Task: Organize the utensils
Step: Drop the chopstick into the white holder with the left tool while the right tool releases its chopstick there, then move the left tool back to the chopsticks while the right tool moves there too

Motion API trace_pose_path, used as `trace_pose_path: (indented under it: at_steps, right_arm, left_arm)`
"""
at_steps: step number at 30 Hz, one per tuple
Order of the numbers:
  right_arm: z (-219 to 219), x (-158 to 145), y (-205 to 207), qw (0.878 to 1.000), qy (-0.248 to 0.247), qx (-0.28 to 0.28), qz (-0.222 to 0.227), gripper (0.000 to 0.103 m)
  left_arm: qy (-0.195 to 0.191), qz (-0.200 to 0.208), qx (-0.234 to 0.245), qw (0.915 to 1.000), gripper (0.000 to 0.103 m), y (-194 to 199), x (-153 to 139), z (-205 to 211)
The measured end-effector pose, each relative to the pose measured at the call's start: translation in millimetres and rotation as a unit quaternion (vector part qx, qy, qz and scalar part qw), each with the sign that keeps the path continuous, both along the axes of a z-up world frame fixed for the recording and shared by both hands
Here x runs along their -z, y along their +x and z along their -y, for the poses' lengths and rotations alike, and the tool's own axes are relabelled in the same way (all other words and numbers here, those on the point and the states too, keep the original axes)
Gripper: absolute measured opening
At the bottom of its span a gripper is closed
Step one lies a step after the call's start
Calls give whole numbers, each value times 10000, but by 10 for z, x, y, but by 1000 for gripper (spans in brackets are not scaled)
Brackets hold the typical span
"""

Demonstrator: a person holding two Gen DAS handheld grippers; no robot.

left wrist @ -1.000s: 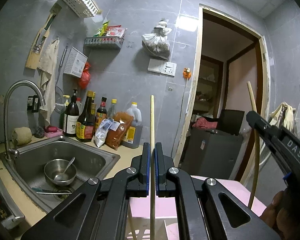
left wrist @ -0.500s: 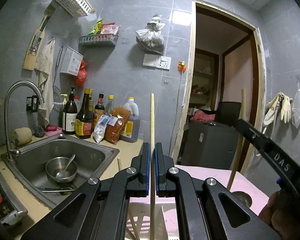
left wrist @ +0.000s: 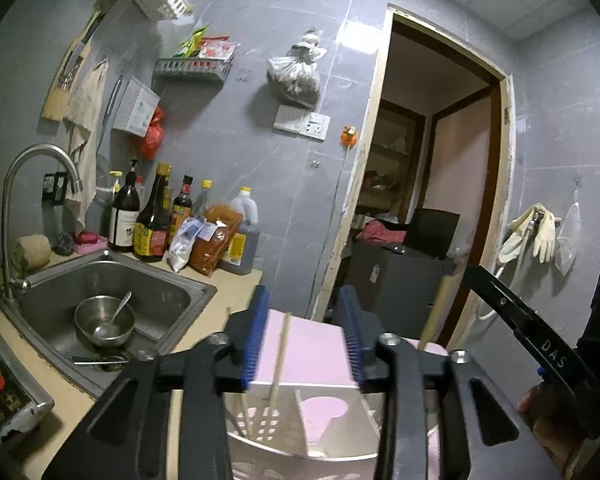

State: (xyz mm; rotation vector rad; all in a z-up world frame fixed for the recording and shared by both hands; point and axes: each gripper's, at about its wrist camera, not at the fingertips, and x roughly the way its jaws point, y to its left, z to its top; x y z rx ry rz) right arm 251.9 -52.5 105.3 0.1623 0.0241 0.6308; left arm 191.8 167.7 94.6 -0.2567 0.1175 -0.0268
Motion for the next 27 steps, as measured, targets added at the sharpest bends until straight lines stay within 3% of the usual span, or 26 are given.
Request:
trace_pose_path:
  at_steps: [4,8,13,15,20,27]
  right_arm:
    - [246,-84,-74,9998,34,185,43,54]
    - [553,-171,-153,9990,32,440,6,82]
    - [926,-235,-310,9973,-154,713,112,98]
    - [1082,-237,-376,9961,-258,835,132,101]
    - [1411,-188,-490,9922,-480,1138,142,103]
    - [1752,-14,-485,9873,-818,1346,-201,103]
  left_arm:
    - [29,41,53,10000,55,-56,-140,147]
    - [146,66,121,9998,73,-82,-232,367]
    - [427,122,241,9987,85,-124,-268,733]
    - [566,119,317,9978,93,-134,-258,890]
    - [815,48,663,9945,95,-128,-182,1251]
    - [942,-561,1181,9869,99,-9,91,1600]
